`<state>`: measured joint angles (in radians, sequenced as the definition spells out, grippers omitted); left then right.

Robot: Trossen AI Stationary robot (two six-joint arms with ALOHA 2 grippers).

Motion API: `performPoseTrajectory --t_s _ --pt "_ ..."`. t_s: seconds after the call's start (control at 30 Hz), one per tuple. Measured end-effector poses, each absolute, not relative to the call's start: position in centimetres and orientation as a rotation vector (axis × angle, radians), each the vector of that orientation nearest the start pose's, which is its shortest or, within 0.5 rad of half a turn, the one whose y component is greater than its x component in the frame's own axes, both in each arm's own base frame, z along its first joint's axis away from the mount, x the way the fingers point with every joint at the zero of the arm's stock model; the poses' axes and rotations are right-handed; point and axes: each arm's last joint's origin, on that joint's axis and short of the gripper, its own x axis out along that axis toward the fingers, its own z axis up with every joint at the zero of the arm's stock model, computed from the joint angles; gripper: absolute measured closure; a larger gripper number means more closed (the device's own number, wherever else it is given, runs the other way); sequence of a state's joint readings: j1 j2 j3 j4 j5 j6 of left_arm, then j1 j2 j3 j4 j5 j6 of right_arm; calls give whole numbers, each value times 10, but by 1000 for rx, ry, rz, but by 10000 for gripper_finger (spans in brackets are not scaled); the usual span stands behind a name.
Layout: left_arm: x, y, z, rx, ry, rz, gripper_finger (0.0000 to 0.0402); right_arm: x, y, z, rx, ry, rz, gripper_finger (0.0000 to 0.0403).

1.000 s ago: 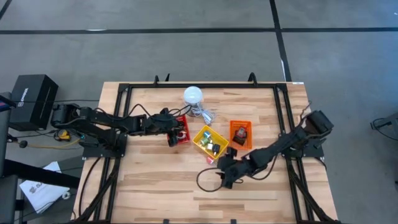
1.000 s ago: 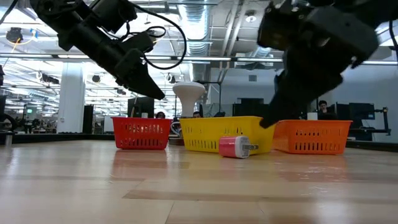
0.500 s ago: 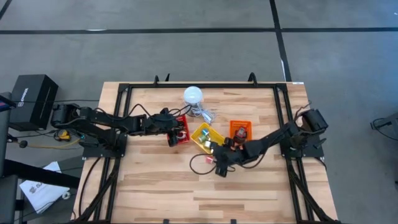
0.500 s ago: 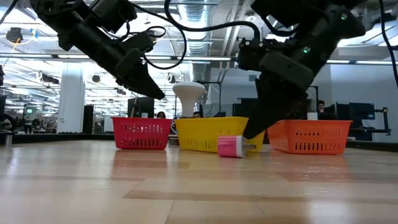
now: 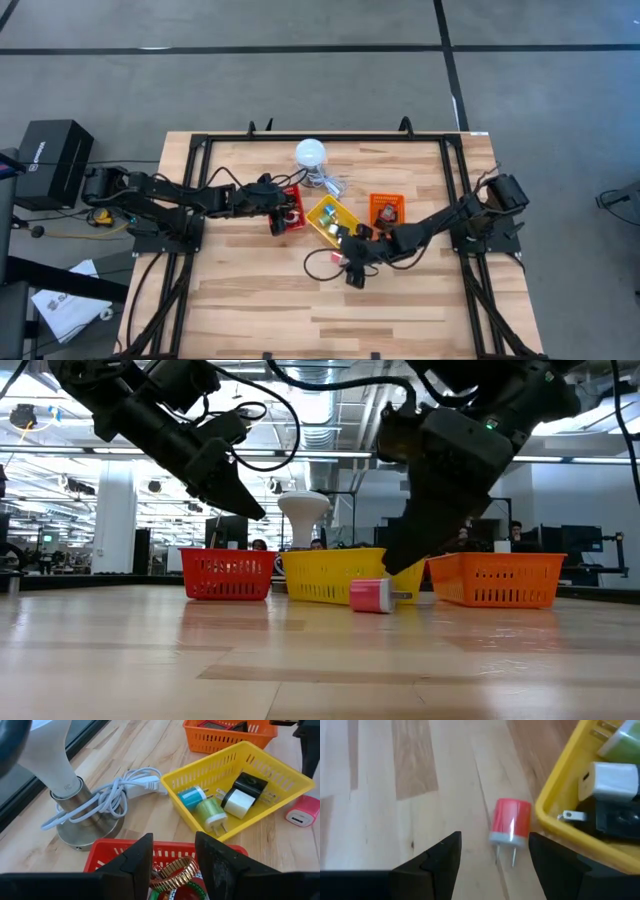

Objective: Pick & Place Office items
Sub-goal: Adjust the yellow basket, then put the pink charger adapter into the yellow basket

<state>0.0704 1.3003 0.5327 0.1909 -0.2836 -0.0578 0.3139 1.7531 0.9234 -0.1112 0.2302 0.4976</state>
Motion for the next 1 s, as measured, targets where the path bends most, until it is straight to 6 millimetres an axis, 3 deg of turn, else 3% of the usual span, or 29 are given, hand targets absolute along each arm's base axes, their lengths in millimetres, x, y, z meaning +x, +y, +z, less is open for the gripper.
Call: performPoseTrajectory --t_s 0.47,0.8,1.0 --pt "246 25 179 6 564 361 262 330 89 139 199 839 -182 180" --pt "247 26 179 6 562 361 262 333 94 116 193 894 -160 180" --pt "247 26 179 5 561 361 262 333 94 115 189 900 -161 180"
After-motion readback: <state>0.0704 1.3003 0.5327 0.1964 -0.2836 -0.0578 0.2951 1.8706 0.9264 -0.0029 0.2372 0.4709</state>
